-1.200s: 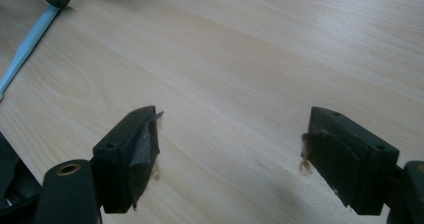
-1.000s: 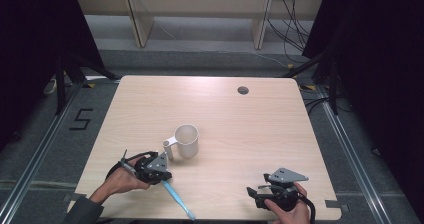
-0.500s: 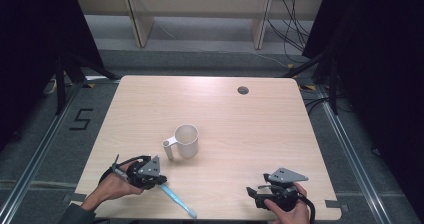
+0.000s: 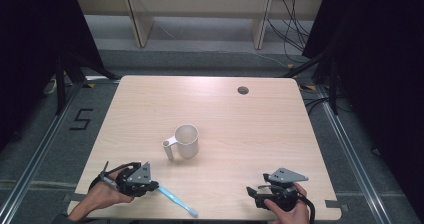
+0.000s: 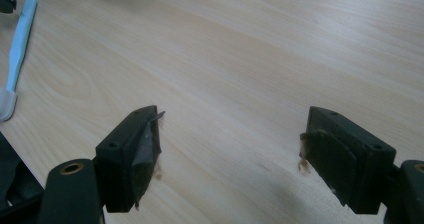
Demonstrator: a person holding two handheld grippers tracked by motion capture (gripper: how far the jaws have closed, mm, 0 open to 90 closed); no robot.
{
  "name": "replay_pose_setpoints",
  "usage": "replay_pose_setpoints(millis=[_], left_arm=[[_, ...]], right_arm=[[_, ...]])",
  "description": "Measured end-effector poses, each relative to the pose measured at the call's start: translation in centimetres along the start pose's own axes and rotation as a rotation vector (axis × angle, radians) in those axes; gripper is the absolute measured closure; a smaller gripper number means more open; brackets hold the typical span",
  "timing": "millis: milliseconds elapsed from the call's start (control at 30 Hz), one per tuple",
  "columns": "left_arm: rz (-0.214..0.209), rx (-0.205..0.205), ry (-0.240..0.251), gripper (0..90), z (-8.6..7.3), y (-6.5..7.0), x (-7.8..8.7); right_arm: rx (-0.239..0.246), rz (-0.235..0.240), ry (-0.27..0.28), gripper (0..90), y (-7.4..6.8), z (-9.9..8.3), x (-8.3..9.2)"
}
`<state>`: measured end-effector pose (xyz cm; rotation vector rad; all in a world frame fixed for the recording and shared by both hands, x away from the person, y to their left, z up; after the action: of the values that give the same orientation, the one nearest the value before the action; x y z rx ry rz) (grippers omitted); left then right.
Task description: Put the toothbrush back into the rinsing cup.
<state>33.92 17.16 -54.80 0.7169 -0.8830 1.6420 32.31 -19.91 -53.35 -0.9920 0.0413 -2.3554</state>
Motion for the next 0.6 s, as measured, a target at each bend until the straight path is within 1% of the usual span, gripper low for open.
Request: replay_pose_setpoints(millis=[67,133,167,200,233,267,333,367,400,433,467,500,567,600], left_arm=[[0.001,0.007,0.004,85.8,-0.1,0.1,0.0],[-0.003,0.003,0.004,85.7,-0.1,0.4,0.3],[0.002,0.004,0.009,85.7,-0.1,0.5,0.4],[0.003,-0.004,0.004,85.4,-0.1,0.6,0.5],[0.004,0.003,0.012,85.3,0.0,0.8,0.5],[0.001,-0.005,0.014,84.9,0.2,0.9,0.7],[0.000,-0.007,0.021,82.9,0.3,1.0,0.7],[-0.013,-0.019,0.007,80.6,0.5,1.3,0.9],[-0.019,-0.032,-0.011,77.1,0.6,1.4,1.0],[-0.019,-0.032,-0.011,72.1,0.6,1.4,1.0],[-0.017,-0.036,-0.023,72.1,0.7,1.5,0.9],[-0.013,-0.049,-0.033,68.5,0.8,1.5,1.0],[-0.007,-0.072,-0.038,67.5,1.2,1.4,1.1],[0.001,-0.081,-0.041,64.6,1.4,1.3,1.1]], right_arm=[[-0.002,0.001,-0.001,23.4,0.0,0.0,0.0],[-0.005,-0.001,0.005,23.4,0.0,0.0,0.0],[-0.003,-0.005,0.003,23.3,0.0,0.0,0.0],[-0.008,-0.002,0.002,23.3,0.0,0.0,0.0],[0.000,-0.001,0.004,23.3,0.0,0.0,0.0],[-0.003,-0.004,0.006,23.3,0.0,0.0,0.0],[-0.003,-0.003,0.005,23.3,0.0,0.0,0.0],[-0.001,-0.004,-0.006,23.2,0.0,-0.1,0.0],[0.002,-0.003,-0.005,23.2,0.0,-0.1,0.0],[-0.003,-0.002,0.000,23.2,0.0,0.0,-0.1],[-0.003,-0.002,0.000,23.2,0.0,0.0,-0.1],[-0.009,0.000,-0.011,23.2,-0.1,-0.1,0.0],[-0.018,0.004,-0.015,23.2,-0.2,-0.2,-0.1],[-0.025,0.017,-0.019,23.2,-0.3,-0.2,-0.1]])
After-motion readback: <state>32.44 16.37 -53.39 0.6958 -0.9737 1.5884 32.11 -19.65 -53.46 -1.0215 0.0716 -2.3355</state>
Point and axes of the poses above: each handheld gripper's, and its own axes: x roughly backward along the jaws, z roughly out of its top, y roughly to its right, the point moved 7 cm from there along -x, roughly forward along the jaws, and after that the axes turned 10 degrees about -x, right-handed, at the moved point
